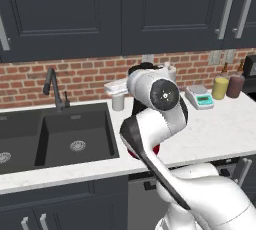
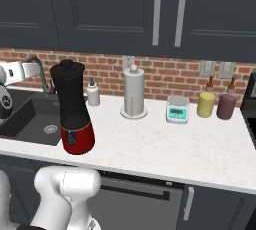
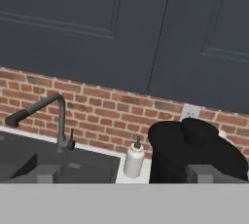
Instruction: Close the lid blender by securely placing the lid on top.
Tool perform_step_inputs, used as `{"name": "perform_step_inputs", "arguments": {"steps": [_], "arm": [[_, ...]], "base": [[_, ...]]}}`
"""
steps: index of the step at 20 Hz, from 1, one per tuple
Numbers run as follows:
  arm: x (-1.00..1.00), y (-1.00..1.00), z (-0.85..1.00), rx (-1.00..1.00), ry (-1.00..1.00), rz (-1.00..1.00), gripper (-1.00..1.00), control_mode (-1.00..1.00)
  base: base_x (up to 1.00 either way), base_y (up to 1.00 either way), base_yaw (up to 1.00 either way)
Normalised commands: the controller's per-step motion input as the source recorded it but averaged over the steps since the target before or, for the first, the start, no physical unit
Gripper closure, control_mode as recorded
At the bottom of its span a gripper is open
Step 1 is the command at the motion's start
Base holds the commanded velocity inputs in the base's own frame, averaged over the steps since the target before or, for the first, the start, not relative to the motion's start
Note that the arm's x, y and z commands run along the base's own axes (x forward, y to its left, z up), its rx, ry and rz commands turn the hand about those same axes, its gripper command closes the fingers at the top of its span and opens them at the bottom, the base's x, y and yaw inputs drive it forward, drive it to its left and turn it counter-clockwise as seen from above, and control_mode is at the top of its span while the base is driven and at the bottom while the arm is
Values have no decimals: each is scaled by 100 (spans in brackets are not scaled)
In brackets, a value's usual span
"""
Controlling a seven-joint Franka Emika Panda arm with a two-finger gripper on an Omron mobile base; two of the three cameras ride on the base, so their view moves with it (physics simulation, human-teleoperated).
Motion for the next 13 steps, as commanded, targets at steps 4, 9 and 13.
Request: {"name": "perform_step_inputs", "arguments": {"steps": [4,9,13], "arm": [[-100,82,-27,-48,32,-5,-100,-100],[-99,52,-66,-44,50,-5,-100,-100],[-83,17,-74,-28,47,-4,-100,-100]], "base": [[0,0,0],[0,0,0],[0,0,0]]}}
